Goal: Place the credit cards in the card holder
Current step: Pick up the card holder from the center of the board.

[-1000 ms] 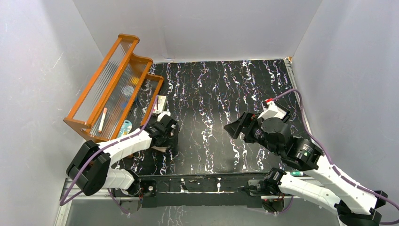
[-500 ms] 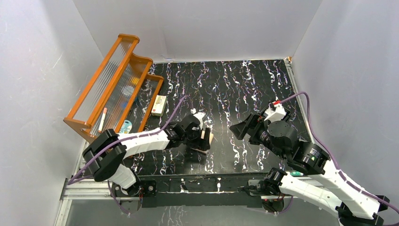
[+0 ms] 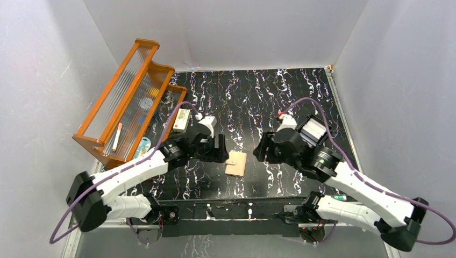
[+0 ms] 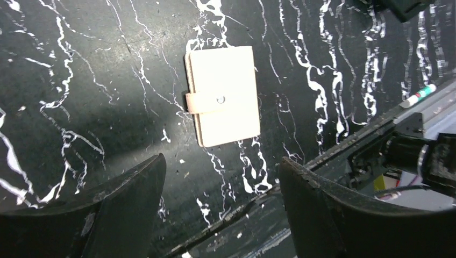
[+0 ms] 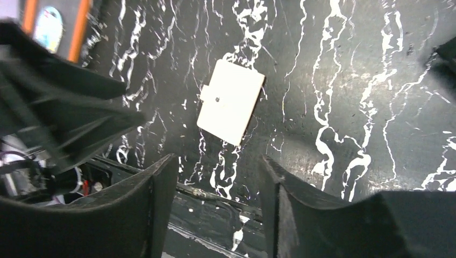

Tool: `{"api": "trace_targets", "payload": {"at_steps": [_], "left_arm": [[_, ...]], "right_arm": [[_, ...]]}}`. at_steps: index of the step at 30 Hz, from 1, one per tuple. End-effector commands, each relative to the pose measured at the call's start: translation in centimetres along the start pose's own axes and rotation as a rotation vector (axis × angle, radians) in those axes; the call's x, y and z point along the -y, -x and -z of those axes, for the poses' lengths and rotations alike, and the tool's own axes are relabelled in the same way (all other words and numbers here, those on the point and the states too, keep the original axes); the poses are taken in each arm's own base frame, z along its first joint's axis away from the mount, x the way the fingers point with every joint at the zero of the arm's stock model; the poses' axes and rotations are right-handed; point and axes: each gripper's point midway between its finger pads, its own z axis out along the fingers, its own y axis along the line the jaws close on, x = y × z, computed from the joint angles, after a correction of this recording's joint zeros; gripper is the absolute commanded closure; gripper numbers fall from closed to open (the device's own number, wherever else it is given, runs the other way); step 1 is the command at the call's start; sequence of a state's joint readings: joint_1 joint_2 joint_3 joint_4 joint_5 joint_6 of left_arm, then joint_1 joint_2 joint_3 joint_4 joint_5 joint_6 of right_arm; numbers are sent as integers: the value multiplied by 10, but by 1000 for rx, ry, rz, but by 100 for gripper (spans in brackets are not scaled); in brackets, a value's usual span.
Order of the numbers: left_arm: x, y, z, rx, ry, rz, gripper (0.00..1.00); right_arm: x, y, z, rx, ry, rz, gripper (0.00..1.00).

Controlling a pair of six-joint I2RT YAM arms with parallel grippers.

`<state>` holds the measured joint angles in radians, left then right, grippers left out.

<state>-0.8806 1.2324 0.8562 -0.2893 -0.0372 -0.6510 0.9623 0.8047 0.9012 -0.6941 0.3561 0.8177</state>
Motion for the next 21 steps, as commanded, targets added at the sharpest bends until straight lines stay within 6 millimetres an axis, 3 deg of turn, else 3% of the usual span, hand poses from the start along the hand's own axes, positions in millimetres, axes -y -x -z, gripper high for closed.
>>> {"api": "trace_targets", "payload": {"at_steps": [1, 4, 6, 11, 16, 21], "left_arm": [[-6, 8, 42, 73, -6, -16, 22], [-9, 20, 71, 136, 0, -54, 17], [-12, 27, 88, 175, 10, -82, 2], [-20, 34, 118, 261, 6, -153, 1], [-33, 24, 123, 288, 14, -170, 1], [-43, 8, 113, 253, 25, -175, 1]], "right_arm": [[-15, -12, -29, -69, 36, 106, 42], [-24, -27, -54, -141, 50, 146, 51], [-29, -34, -69, -171, 55, 173, 53], [-36, -46, -102, -225, 70, 285, 53], [-26, -61, -133, -268, 30, 391, 55], [-32, -80, -151, -359, 55, 442, 56]]}}
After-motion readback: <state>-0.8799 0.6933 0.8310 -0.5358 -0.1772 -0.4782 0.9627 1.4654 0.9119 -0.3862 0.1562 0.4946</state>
